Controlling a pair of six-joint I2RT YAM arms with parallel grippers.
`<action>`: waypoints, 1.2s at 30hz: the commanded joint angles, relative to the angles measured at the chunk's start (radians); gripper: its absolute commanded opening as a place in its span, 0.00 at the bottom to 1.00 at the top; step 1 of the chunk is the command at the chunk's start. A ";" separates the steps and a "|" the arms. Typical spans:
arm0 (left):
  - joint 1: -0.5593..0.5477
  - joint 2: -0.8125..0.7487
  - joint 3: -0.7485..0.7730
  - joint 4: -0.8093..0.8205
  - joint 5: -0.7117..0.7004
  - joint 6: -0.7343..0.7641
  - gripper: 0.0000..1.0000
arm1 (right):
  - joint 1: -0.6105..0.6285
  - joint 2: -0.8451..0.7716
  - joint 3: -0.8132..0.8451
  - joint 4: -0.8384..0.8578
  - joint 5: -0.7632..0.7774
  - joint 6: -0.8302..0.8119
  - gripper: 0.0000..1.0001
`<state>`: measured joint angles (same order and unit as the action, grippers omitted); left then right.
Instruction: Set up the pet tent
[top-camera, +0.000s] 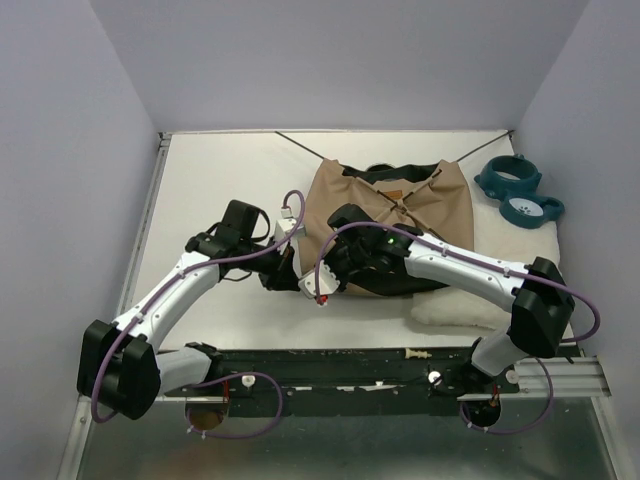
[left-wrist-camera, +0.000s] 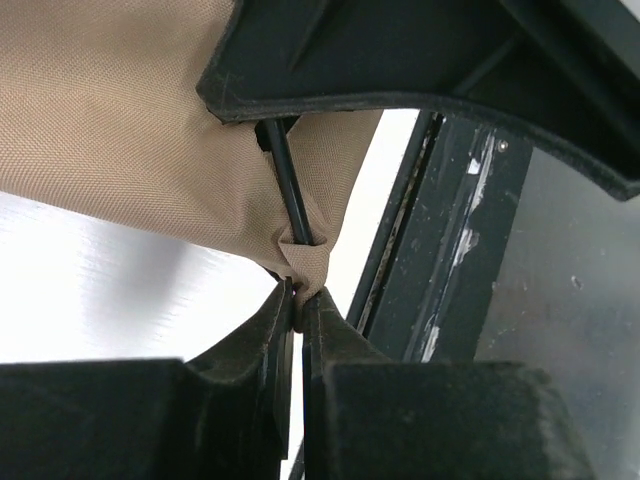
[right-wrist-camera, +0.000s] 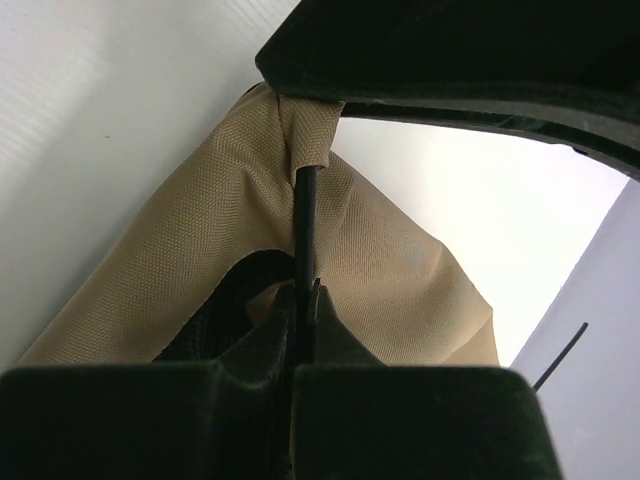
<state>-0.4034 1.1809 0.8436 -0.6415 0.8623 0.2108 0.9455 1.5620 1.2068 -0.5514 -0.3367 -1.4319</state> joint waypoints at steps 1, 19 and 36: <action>0.002 0.009 0.015 0.129 0.057 -0.123 0.18 | 0.032 -0.006 -0.016 0.001 -0.007 -0.001 0.01; -0.003 0.060 -0.057 0.354 -0.002 -0.353 0.38 | 0.032 0.001 0.002 -0.016 -0.051 0.013 0.01; -0.040 0.029 -0.097 0.502 -0.010 -0.367 0.48 | 0.050 0.036 0.042 -0.070 -0.105 0.016 0.01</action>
<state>-0.4305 1.2304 0.7357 -0.3893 0.8257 -0.1322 0.9470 1.5692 1.2110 -0.6079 -0.2913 -1.4239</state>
